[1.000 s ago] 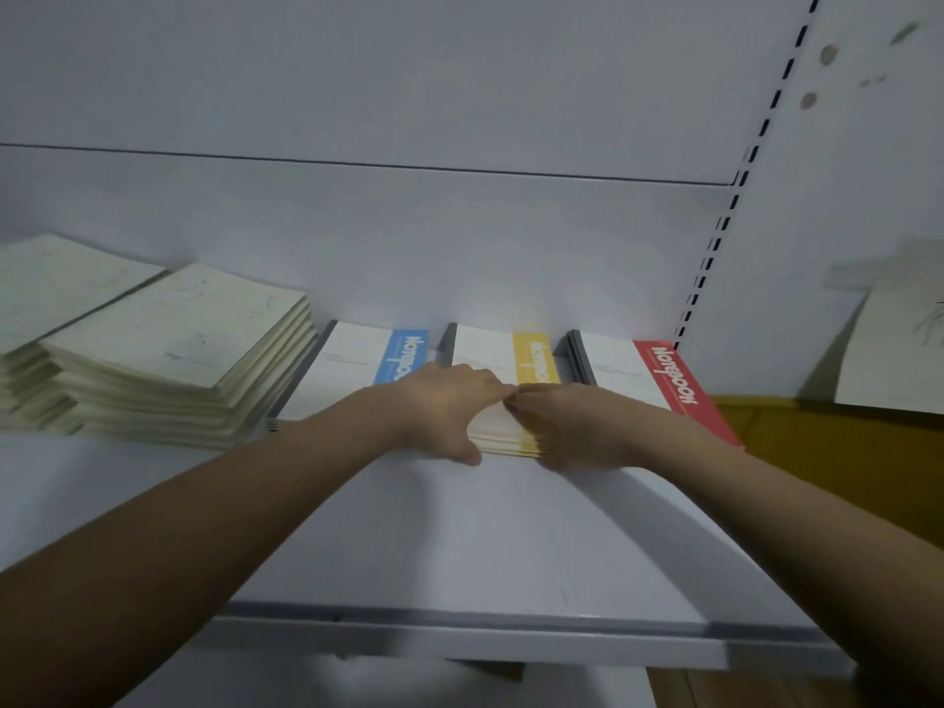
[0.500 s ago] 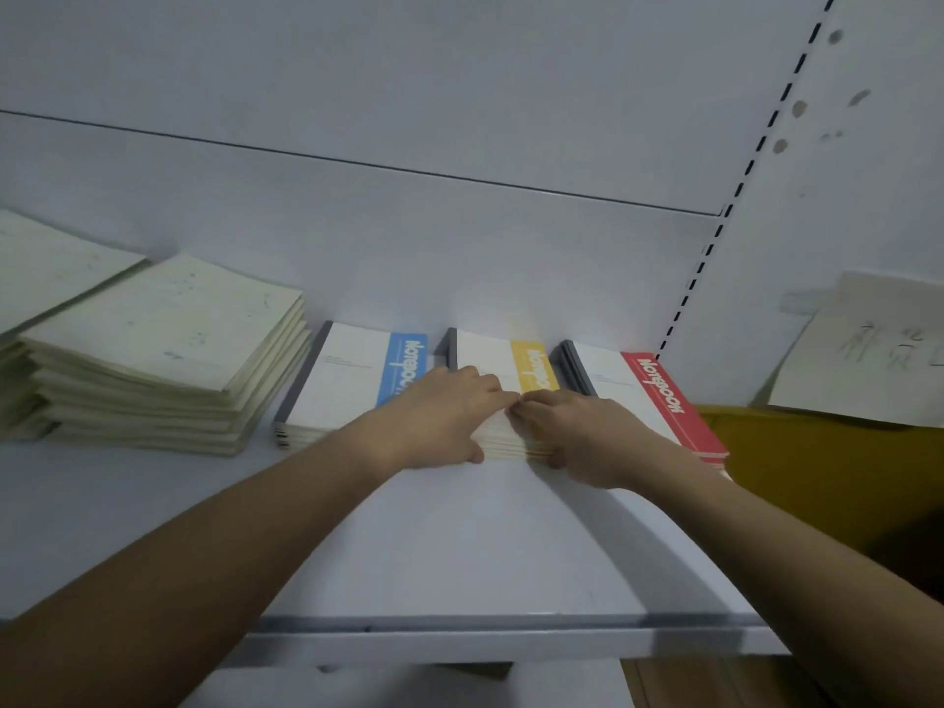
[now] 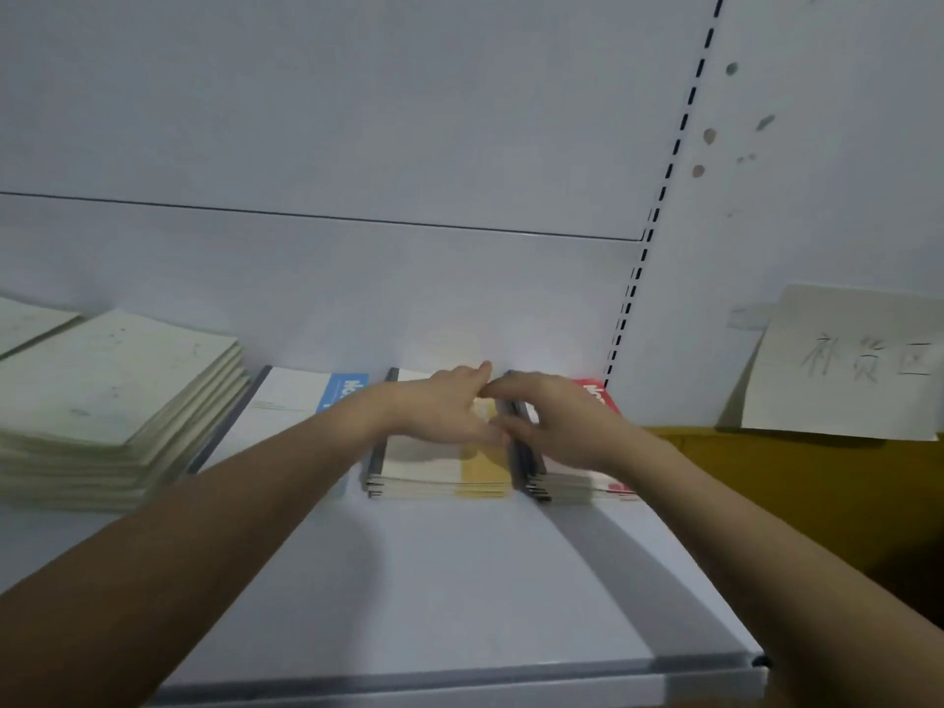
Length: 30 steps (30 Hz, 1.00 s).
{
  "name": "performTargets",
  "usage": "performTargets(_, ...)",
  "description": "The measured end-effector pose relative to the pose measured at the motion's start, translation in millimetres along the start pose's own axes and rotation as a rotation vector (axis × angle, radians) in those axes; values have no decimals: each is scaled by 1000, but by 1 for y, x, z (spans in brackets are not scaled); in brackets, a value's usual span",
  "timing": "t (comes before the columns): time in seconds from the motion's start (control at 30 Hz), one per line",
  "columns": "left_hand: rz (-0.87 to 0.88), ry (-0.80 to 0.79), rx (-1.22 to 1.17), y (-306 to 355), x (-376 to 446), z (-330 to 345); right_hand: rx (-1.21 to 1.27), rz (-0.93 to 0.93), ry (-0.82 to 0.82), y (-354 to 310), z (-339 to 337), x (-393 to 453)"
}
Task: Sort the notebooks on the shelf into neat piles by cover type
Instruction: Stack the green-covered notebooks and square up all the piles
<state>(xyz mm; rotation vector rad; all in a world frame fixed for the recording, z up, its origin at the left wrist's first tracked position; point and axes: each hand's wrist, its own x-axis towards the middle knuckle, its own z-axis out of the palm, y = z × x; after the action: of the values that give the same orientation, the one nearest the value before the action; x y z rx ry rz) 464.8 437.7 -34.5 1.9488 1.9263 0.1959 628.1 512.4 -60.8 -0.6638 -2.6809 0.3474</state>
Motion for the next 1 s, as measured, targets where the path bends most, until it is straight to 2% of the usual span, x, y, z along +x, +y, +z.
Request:
performTargets(0.13, -152, 126, -625, 24, 37, -1, 158, 228, 201, 60, -40, 5)
performTargets(0.2, -237, 198, -885, 31, 60, 11, 255, 381, 236, 92, -46, 0)
performTargets(0.27, -313, 241, -1029, 38, 81, 25, 392, 536, 219, 118, -45, -9)
performTargets(0.37, -394, 304, -1101, 44, 113, 40, 713, 673, 146, 141, -31, -18)
performTargets(0.47, -443, 404, -1153, 40, 137, 49, 1071, 682, 68, 149, -14, -14)
performTargets(0.53, -460, 435, -1153, 52, 129, 50, 1195, 688, 72, 152, -4, -12)
performTargets(0.67, -496, 448, -1184, 49, 127, 65, 1327, 691, 145, 152, 7, -22)
performTargets(0.87, -471, 425, -1189, 50, 129, 66, 1350, 656, 277, 147, 17, -21)
performTargets(1.0, -472, 397, -1237, 48, 130, 67, 1372, 650, 279, 149, 19, -18)
